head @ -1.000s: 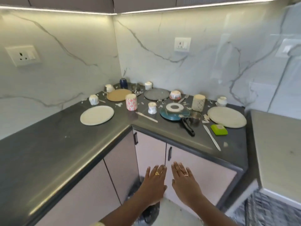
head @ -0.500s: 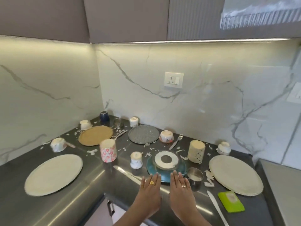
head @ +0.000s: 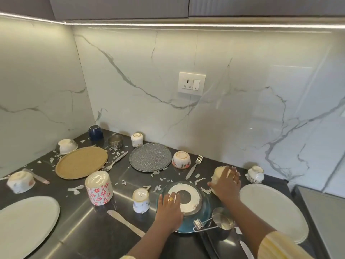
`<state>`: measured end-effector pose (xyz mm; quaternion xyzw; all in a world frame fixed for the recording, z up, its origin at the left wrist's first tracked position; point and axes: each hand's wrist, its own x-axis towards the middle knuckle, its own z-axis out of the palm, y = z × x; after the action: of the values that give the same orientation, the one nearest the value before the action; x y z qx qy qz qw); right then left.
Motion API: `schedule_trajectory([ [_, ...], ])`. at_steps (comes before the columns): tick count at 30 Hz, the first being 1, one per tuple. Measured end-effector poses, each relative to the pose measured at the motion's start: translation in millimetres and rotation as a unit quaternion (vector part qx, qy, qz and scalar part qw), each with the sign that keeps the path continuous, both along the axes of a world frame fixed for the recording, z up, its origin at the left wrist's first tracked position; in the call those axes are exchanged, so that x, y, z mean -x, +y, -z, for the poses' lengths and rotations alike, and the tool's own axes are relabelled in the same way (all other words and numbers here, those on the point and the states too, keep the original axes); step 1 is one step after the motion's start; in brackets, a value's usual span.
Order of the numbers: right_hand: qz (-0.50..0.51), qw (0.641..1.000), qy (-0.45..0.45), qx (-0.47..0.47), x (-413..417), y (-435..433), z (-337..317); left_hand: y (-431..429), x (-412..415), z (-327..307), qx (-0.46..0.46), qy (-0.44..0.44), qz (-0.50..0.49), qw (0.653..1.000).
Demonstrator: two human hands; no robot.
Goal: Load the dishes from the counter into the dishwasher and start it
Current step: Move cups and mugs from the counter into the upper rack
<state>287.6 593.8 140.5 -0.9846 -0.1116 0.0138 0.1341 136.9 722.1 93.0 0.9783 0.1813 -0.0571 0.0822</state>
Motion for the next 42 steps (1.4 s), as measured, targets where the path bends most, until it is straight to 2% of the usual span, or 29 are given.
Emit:
schedule_trajectory([
  [4, 0.081, 0.992, 0.065, -0.077, -31.7, -2.5, 1.3, -0.6, -11.4, 5.3, 0.005, 0.007, 0.007, 1.000],
  [9, 0.134, 0.967, 0.074, -0.202, -42.0, 8.8, 12.0, -1.0, -19.4, 7.5, 0.027, 0.011, 0.005, 1.000],
  [13, 0.168, 0.950, 0.077, -0.252, -43.5, 14.8, 12.0, -1.1, -19.8, 5.8, 0.046, 0.031, 0.002, 0.998],
  [16, 0.170, 0.940, 0.082, -0.283, -45.5, 16.1, 7.8, 1.3, -18.5, -0.4, 0.068, 0.042, 0.009, 0.997],
  [19, 0.122, 0.924, 0.093, -0.350, -50.4, 20.7, -5.0, 16.3, -12.3, -13.7, 0.075, 0.010, 0.023, 0.997],
  [22, 0.062, 0.878, 0.154, -0.449, -53.4, 29.6, -22.9, 51.8, 4.9, -27.3, -0.009, -0.023, 0.020, 0.999],
  [23, 0.055, 0.847, 0.189, -0.494, -52.6, 34.4, -28.7, 66.1, 12.9, -30.5, -0.032, -0.030, -0.004, 0.999],
  [26, 0.053, 0.718, 0.321, -0.615, -32.6, 52.3, -42.0, 106.2, 46.5, -39.4, -0.053, -0.064, -0.139, 0.987],
  [27, 0.052, 0.698, 0.352, -0.621, -23.1, 58.4, -43.5, 119.8, 57.7, -40.3, -0.060, -0.075, -0.180, 0.979],
  [30, 0.029, 0.694, 0.378, -0.612, 3.8, 75.5, -39.0, 156.1, 81.7, -41.6, 0.000, -0.106, -0.331, 0.938],
  [33, 0.022, 0.701, 0.369, -0.609, 26.1, 88.6, -32.2, 179.1, 87.8, -44.2, 0.065, -0.124, -0.394, 0.908],
  [37, -0.002, 0.747, 0.322, -0.581, 52.7, 103.7, -20.2, 206.2, 87.5, -36.9, 0.123, -0.117, -0.407, 0.897],
  [42, 0.017, 0.817, 0.240, -0.524, 83.9, 115.1, -17.7, 229.2, 96.8, -28.9, 0.166, -0.134, -0.362, 0.908],
])
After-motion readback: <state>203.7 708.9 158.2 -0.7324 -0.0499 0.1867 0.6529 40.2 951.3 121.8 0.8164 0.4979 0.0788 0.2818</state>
